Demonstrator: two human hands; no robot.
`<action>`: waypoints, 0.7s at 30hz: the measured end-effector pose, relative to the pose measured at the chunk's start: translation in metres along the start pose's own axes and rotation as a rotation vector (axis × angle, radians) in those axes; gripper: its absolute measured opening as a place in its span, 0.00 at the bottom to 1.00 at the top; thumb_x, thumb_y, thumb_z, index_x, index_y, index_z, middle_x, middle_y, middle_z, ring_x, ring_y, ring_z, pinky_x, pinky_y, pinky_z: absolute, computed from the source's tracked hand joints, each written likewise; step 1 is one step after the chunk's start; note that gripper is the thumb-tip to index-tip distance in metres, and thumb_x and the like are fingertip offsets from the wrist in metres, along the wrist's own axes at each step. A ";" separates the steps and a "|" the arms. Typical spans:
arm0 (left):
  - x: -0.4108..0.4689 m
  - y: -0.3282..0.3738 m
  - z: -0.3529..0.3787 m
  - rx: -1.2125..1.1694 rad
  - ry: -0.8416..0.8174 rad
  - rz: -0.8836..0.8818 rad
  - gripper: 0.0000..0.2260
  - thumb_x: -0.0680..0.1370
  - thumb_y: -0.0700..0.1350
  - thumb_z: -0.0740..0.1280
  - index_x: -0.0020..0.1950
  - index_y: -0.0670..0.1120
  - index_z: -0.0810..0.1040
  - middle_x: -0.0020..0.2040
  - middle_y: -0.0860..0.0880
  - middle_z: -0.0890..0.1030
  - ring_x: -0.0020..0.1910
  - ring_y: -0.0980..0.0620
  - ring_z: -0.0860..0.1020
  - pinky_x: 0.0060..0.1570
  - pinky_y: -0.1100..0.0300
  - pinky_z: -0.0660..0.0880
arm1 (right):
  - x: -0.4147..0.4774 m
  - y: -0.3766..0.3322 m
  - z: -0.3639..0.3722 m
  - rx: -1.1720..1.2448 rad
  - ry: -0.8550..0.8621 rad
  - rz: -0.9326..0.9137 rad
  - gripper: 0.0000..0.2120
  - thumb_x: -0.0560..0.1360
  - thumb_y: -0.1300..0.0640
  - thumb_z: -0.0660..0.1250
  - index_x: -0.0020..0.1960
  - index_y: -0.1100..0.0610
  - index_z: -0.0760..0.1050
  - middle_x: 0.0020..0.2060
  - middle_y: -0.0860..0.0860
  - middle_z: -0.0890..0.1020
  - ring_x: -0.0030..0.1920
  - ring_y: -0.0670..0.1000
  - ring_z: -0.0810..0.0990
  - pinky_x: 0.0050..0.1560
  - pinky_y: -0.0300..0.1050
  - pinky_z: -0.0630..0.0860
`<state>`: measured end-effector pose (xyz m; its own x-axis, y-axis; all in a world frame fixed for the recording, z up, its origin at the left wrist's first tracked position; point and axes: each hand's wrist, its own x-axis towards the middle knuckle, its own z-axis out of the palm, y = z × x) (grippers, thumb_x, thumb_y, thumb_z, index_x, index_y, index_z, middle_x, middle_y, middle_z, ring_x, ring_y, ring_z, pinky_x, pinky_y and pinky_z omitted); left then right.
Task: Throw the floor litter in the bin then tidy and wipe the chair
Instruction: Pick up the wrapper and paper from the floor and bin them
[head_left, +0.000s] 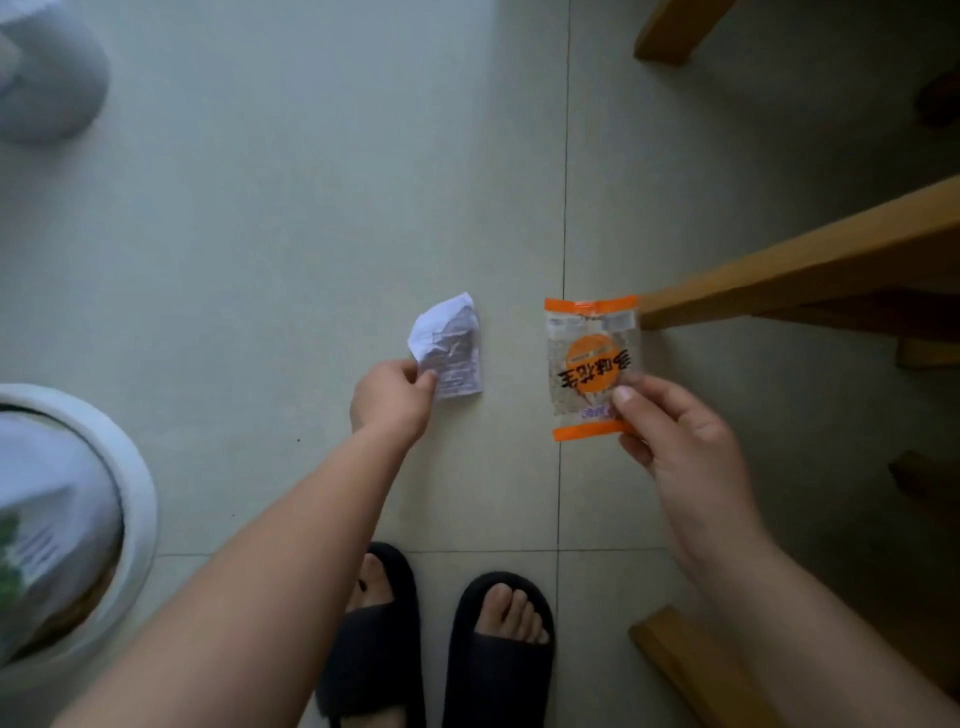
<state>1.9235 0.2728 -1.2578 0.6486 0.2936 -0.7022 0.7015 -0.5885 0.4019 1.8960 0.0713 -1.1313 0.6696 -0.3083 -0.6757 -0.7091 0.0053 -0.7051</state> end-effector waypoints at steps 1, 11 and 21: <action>-0.007 0.001 -0.006 -0.013 0.009 -0.004 0.17 0.78 0.48 0.65 0.30 0.44 0.70 0.29 0.47 0.74 0.42 0.40 0.79 0.34 0.56 0.63 | -0.003 -0.005 -0.001 -0.005 0.006 -0.001 0.06 0.76 0.61 0.66 0.48 0.51 0.80 0.40 0.45 0.84 0.39 0.38 0.81 0.47 0.35 0.76; -0.168 0.024 -0.192 -0.097 0.093 0.024 0.16 0.77 0.51 0.65 0.36 0.40 0.77 0.31 0.43 0.81 0.33 0.43 0.78 0.35 0.48 0.74 | -0.113 -0.153 0.033 -0.031 -0.038 0.029 0.05 0.75 0.61 0.67 0.48 0.53 0.80 0.42 0.47 0.84 0.37 0.38 0.81 0.41 0.33 0.75; -0.272 0.112 -0.428 -0.311 0.385 0.044 0.15 0.78 0.50 0.66 0.36 0.40 0.77 0.32 0.44 0.82 0.36 0.44 0.80 0.36 0.50 0.73 | -0.219 -0.371 0.087 -0.147 -0.141 -0.103 0.08 0.74 0.66 0.67 0.53 0.63 0.80 0.47 0.59 0.83 0.49 0.57 0.81 0.47 0.43 0.75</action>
<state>1.9526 0.4495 -0.7701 0.7000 0.5652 -0.4365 0.6882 -0.3709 0.6236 2.0314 0.2195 -0.7409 0.7570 -0.1639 -0.6325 -0.6531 -0.1609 -0.7399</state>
